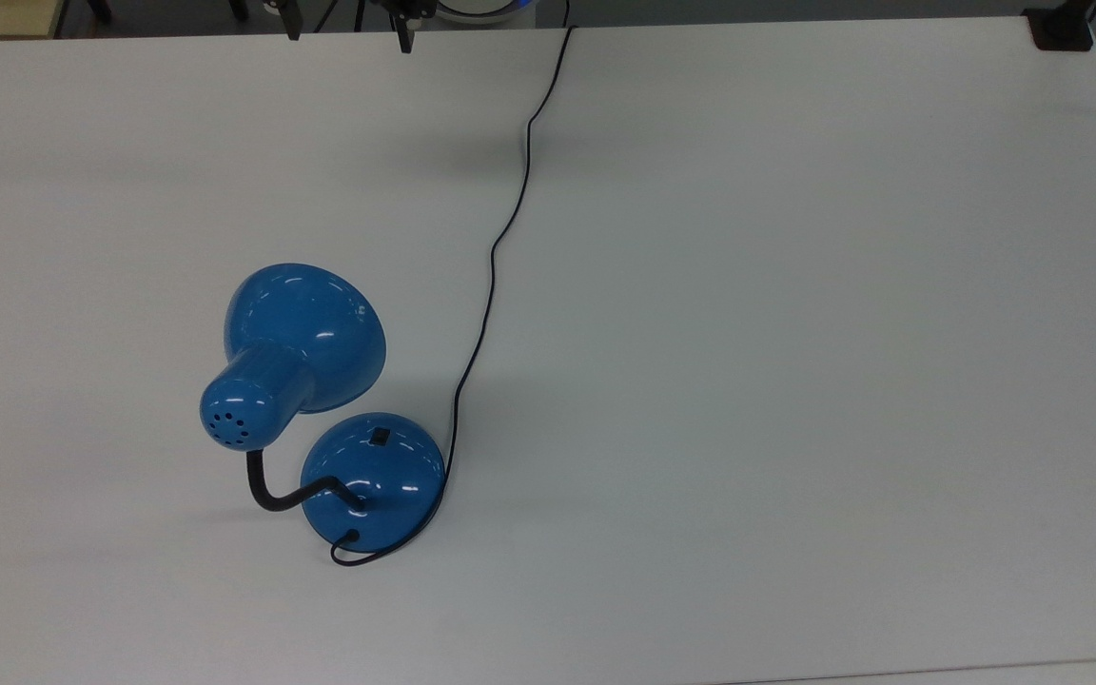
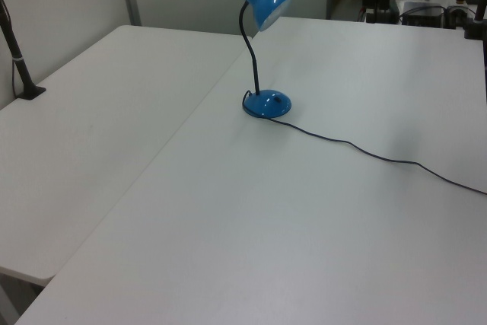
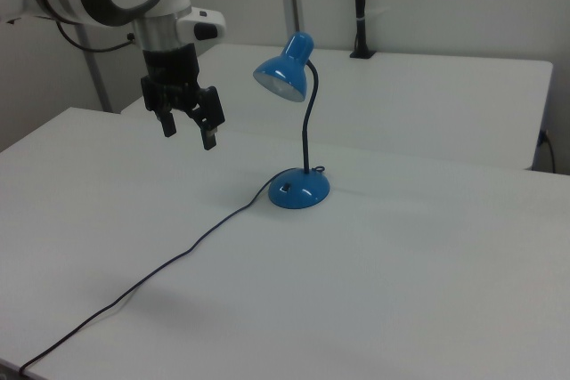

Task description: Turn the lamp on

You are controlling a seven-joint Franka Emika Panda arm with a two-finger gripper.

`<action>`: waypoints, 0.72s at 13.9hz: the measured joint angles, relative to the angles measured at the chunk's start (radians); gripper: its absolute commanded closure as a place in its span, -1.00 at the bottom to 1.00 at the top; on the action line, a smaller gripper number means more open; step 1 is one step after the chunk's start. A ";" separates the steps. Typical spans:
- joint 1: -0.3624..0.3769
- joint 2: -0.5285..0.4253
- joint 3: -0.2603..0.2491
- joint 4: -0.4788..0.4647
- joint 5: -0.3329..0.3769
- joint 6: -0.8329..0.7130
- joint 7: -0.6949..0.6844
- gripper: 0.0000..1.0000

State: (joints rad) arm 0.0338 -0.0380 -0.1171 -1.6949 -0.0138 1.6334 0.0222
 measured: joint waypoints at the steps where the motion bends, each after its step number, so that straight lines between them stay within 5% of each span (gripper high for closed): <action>1: 0.000 0.000 0.000 0.000 0.000 0.000 0.000 -1.00; 10: 0.017 -0.003 -0.004 0.010 0.002 0.000 0.000 -1.00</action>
State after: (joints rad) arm 0.0507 -0.0405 -0.1209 -1.6850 -0.0118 1.6334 0.0225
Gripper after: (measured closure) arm 0.000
